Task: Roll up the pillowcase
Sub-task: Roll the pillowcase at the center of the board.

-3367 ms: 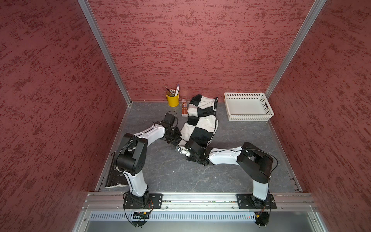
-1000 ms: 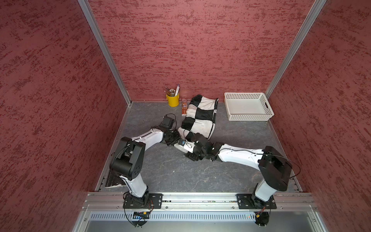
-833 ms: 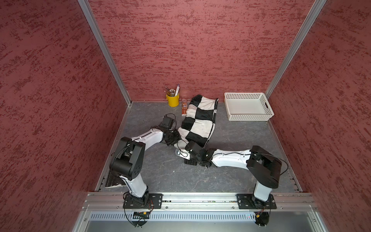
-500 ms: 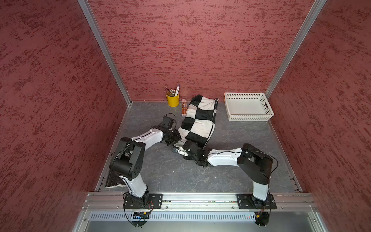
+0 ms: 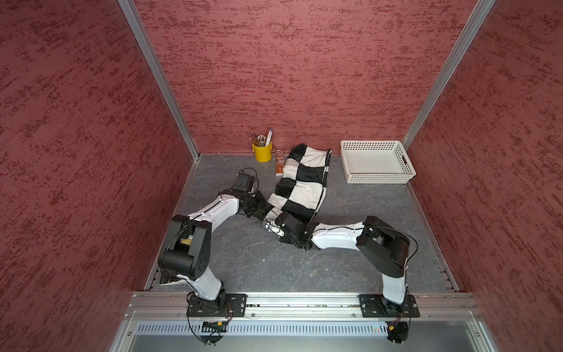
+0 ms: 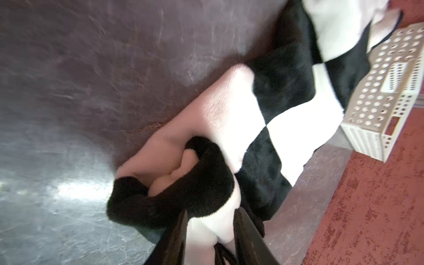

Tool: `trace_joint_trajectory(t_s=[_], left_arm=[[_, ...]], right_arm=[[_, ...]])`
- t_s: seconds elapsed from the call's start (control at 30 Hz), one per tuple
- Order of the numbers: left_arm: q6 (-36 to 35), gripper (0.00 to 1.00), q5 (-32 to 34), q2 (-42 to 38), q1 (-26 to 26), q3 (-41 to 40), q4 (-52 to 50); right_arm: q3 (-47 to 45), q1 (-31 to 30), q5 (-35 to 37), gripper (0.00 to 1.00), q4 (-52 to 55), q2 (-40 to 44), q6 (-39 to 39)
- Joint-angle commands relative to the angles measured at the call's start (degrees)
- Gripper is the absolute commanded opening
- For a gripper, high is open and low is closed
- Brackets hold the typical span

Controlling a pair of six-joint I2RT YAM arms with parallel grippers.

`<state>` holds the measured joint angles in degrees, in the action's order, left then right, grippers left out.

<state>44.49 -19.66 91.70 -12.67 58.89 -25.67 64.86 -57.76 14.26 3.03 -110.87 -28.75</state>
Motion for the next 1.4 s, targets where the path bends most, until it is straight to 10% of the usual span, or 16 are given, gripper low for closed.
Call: trace_joint_trajectory(t_s=[0.0, 0.5, 0.77, 1.1, 1.37], left_arm=[[-2.97, 0.41, -0.66, -5.2, 3.03, 0.97, -2.19], [-7.71, 0.43, -1.26, -18.26, 0.12, -9.25, -3.31], [-6.57, 0.42, 0.59, -14.17, -6.74, -10.34, -0.2], [-2.75, 0.36, 4.46, -0.31, -7.01, 0.07, 1.66], [2.0, 0.3, 5.35, 7.56, -5.2, 3.05, -2.01]], right_arm=[[1.54, 0.68, -12.49, 0.0, 8.58, 4.54, 9.64], [10.55, 18.55, -56.04, 0.0, 17.13, -5.54, 24.79], [22.73, 24.47, -67.31, 0.0, 22.1, -15.55, 27.09], [23.63, 25.85, -65.68, 0.31, 23.42, -15.35, 26.2], [17.41, 24.81, -51.44, 0.47, 20.93, -3.91, 23.84]])
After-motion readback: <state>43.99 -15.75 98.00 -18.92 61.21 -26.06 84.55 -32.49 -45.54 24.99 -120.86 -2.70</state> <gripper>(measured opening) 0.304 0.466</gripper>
